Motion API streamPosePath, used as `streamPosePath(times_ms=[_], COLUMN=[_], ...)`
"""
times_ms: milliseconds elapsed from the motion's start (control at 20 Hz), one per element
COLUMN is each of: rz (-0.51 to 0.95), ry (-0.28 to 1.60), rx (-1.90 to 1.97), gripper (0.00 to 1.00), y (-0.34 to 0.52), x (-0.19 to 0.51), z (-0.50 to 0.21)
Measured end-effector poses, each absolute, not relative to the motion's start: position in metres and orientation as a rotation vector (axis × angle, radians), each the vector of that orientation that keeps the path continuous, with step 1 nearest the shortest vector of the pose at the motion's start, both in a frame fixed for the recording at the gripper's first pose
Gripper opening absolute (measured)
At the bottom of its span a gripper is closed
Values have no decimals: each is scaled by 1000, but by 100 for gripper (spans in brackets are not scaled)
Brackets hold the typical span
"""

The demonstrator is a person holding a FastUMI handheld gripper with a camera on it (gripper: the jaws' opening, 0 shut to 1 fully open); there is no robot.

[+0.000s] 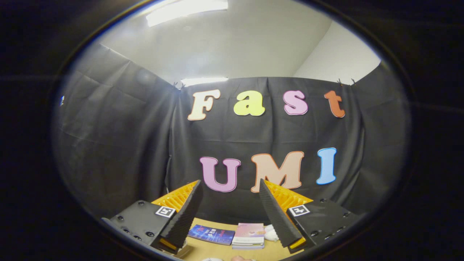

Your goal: Open the storage box then place both shoes into the box .Put the left shoe in first, then the right shoe, with the right side of both shoes facing outward in a uniform manner.

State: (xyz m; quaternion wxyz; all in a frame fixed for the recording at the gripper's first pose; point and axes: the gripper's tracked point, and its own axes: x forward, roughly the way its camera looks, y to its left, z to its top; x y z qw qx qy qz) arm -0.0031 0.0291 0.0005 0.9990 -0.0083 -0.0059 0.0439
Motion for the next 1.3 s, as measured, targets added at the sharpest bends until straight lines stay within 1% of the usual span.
streamPosePath(times_ms=[250, 600, 900, 1050, 1300], rz=[138, 247, 366, 388, 424], ry=[43, 157, 330, 403, 524], rx=[11, 56, 177, 225, 263], gripper=[97, 98, 98, 95, 95], y=[47, 90, 139, 155, 178], x=[1, 4, -3, -4, -17], z=[-22, -81, -158, -199, -265])
